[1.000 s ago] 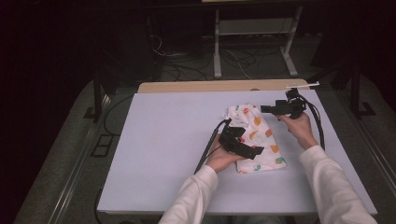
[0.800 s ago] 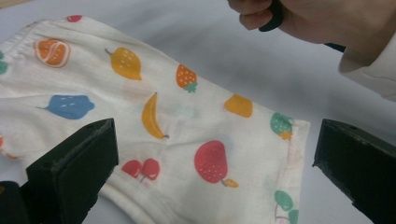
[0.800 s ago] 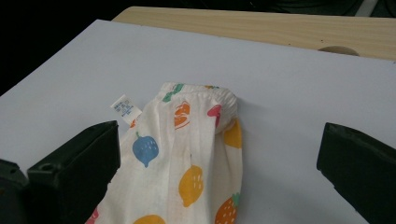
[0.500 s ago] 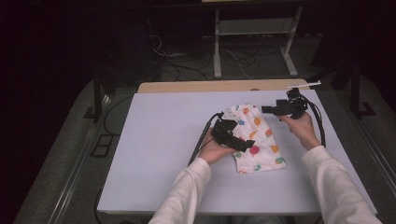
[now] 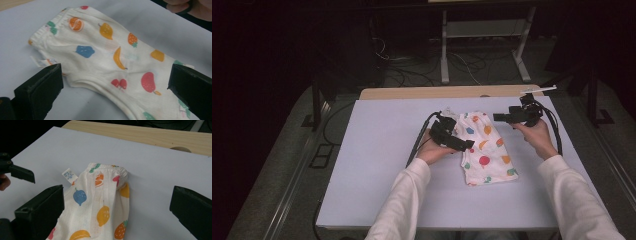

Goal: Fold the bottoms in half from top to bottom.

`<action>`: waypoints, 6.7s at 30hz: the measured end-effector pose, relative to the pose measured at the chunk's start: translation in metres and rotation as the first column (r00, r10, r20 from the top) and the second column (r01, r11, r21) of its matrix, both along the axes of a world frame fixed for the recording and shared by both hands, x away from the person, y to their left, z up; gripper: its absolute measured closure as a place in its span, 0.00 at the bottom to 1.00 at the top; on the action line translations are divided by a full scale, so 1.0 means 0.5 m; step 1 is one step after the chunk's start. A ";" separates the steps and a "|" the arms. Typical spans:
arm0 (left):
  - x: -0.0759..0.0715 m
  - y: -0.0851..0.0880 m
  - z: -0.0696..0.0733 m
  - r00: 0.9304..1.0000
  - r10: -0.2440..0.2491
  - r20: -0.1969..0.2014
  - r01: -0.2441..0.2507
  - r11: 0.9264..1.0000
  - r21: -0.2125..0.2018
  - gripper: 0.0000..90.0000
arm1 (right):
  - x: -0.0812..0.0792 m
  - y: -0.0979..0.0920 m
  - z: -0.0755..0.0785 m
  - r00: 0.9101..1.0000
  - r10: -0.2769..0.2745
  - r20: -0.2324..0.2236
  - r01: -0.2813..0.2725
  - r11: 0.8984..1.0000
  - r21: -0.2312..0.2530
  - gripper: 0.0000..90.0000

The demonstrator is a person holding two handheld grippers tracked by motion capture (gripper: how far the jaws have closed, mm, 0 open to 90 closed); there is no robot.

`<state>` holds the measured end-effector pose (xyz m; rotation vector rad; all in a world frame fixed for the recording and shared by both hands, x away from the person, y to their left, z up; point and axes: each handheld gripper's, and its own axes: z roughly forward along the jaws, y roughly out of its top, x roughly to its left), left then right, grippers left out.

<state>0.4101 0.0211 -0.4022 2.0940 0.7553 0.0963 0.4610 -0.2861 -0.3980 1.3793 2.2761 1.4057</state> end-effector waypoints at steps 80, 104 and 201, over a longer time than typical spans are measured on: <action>0.170 0.025 -0.117 0.959 0.192 -0.206 -0.221 0.967 -0.127 0.32 | 0.087 0.033 -0.117 0.978 -0.001 -0.209 0.002 1.000 0.005 0.58; 0.169 0.005 -0.129 0.939 0.254 -0.232 -0.289 0.947 -0.137 0.98 | 0.075 0.048 -0.113 0.981 0.010 -0.195 -0.011 1.000 -0.009 0.97; 0.027 0.010 -0.008 0.999 0.025 -0.039 -0.033 0.976 -0.216 0.97 | -0.110 -0.017 -0.034 0.994 0.103 -0.023 -0.102 0.994 0.037 0.97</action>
